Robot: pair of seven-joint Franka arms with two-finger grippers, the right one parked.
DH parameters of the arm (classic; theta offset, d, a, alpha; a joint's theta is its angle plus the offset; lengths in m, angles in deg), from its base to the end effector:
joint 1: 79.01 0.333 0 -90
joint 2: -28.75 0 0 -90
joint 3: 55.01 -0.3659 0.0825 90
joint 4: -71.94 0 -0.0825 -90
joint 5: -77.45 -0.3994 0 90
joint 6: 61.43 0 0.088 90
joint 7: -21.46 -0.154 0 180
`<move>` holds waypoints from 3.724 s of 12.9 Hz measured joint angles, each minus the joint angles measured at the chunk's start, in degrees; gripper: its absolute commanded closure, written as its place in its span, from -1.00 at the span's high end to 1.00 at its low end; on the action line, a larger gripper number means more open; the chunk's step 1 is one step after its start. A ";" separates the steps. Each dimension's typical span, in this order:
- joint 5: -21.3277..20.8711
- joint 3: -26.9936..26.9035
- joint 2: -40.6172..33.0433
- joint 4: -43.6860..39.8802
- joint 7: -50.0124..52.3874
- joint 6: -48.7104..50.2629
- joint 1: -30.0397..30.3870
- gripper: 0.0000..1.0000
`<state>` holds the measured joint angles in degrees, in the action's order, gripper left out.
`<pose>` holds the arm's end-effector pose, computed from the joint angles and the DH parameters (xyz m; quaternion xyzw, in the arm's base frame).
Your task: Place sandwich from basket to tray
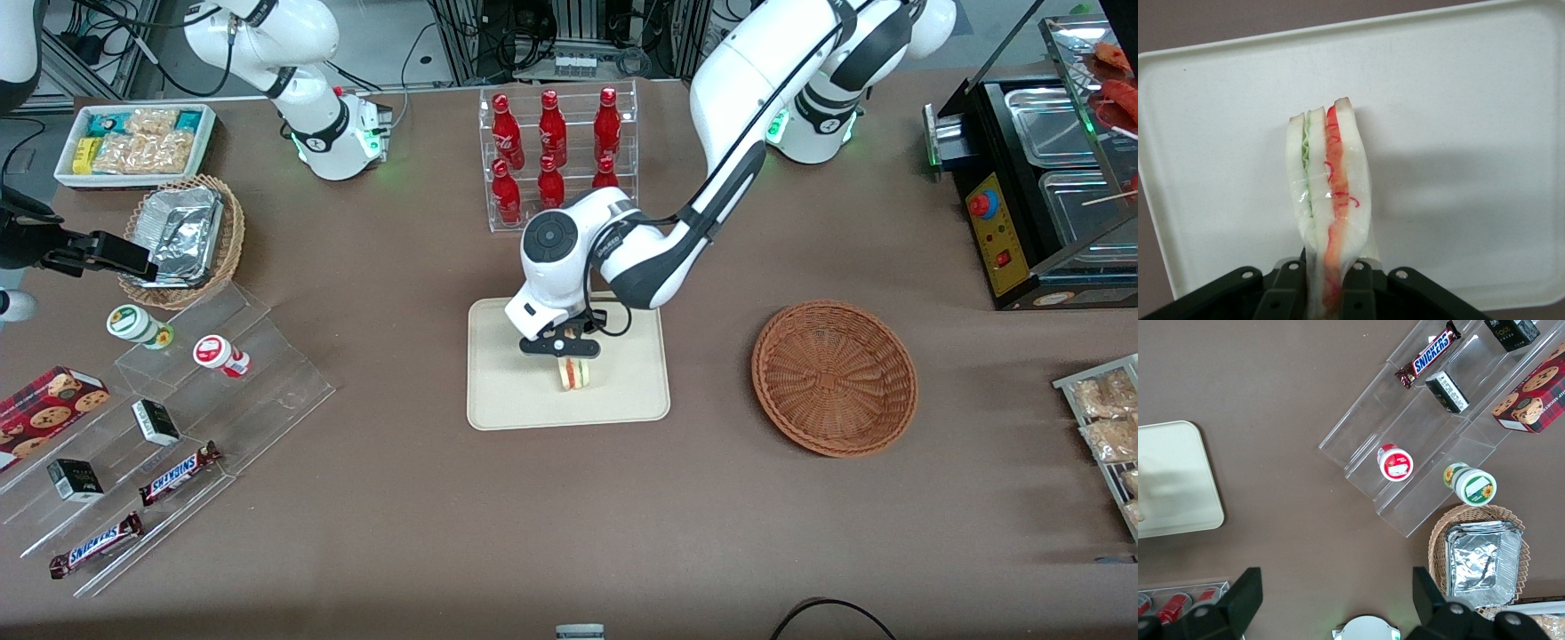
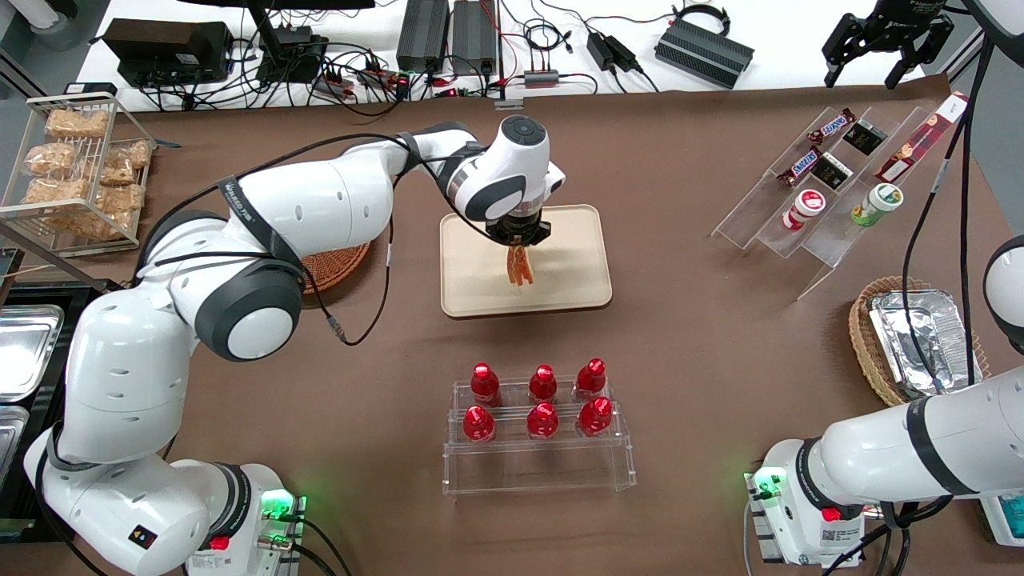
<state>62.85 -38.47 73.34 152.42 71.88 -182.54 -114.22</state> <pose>0.5252 -0.5644 0.2302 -0.9990 0.0418 0.0058 0.0173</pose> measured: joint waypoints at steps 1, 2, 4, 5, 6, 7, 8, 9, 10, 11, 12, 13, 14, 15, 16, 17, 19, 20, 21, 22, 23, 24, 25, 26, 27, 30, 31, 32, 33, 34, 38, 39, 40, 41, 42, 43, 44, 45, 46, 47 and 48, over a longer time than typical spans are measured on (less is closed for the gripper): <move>-1.46 -0.04 0.63 -0.02 0.00 -0.65 -0.02 -1.00; -2.87 -0.03 1.21 -0.04 0.00 -0.97 -0.20 -1.00; -3.83 -0.03 1.97 -0.11 0.00 -1.23 -0.76 0.58; -4.00 -0.03 2.00 -0.26 0.00 -1.24 -0.87 0.98; -4.01 -0.03 2.00 -0.43 0.00 -1.24 -0.91 0.98; -4.02 -0.03 2.00 -0.55 0.00 -1.24 -0.91 0.99; -4.02 -0.04 2.00 -0.79 0.00 -1.24 -0.91 0.99; -4.02 -0.10 1.97 -1.27 0.01 -1.23 -0.89 0.99; -4.01 -0.17 1.74 -1.76 0.02 -1.21 -0.81 0.99; -4.01 -0.25 1.18 -2.23 0.13 -0.93 -0.65 0.99; -3.70 -0.43 0.26 -2.71 0.70 -0.33 -0.23 0.99; -2.90 -0.55 -1.21 -3.06 1.50 0.15 0.88 0.99; -1.50 -0.57 -3.11 -3.24 1.80 0.72 2.33 0.99; -0.01 -0.59 -5.38 -3.41 1.85 2.42 3.79 0.99; 1.26 -0.60 -7.93 -3.46 1.88 5.01 5.19 0.99; 2.03 -0.62 -10.35 -3.44 1.89 7.70 6.49 0.99; 2.82 -0.68 -14.41 -3.25 1.90 12.83 9.04 0.99; 2.95 -0.70 -16.21 -2.64 1.90 14.37 10.52 0.99; 3.20 -0.72 -18.09 -1.49 1.85 15.19 12.10 0.99; 3.78 -0.73 -20.42 0.53 1.13 15.56 13.97 0.99; 4.96 -0.78 -23.15 2.98 -1.05 15.67 16.09 0.99; 6.59 -0.85 -26.14 5.53 -4.61 15.97 18.62 0.99; 8.39 -0.92 -28.94 7.69 -8.81 16.75 21.48 0.99; 9.85 -1.00 -31.64 9.62 -13.24 17.98 24.64 0.99; 10.61 -1.07 -34.09 11.32 -17.26 18.93 27.72 0.99; 12.69 -1.22 -39.68 14.94 -27.14 21.17 34.83 0.99; 13.32 -1.23 -41.12 15.68 -30.45 22.16 36.50 0.99; 13.63 -1.24 -42.60 16.46 -33.63 22.81 37.90 0.99; 13.73 -1.32 -44.18 17.44 -36.19 23.21 38.99 0.99; 13.75 -1.76 -45.85 18.59 -38.57 23.59 39.75 0.99; 14.07 -10.86 -51.32 21.51 -46.11 26.87 36.59 0.99; 14.11 -12.18 -51.94 21.59 -46.46 27.32 35.97 0.99; 14.12 -12.85 -52.27 21.58 -46.50 27.39 35.61 0.99; 14.12 -13.05 -52.21 21.37 -46.50 27.37 35.40 0.99; 14.14 -13.18 -51.71 20.75 -46.50 27.24 35.03 0.99; 14.14 -13.71 -50.70 19.50 -46.50 27.17 34.16 0.99; 14.14 -14.40 -49.16 17.71 -46.50 27.18 33.16 0.99; 14.14 -14.87 -47.41 15.78 -46.50 27.19 32.53 0.99; 14.14 -15.02 -45.69 13.94 -46.47 27.22 32.29 0.99; 14.14 -15.05 -44.26 12.47 -46.35 27.24 32.26 0.99; 14.14 -15.08 -43.32 11.50 -46.17 27.27 32.26 0.99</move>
<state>76.98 -53.55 30.02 163.92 25.71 -155.27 -81.96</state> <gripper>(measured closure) 0.000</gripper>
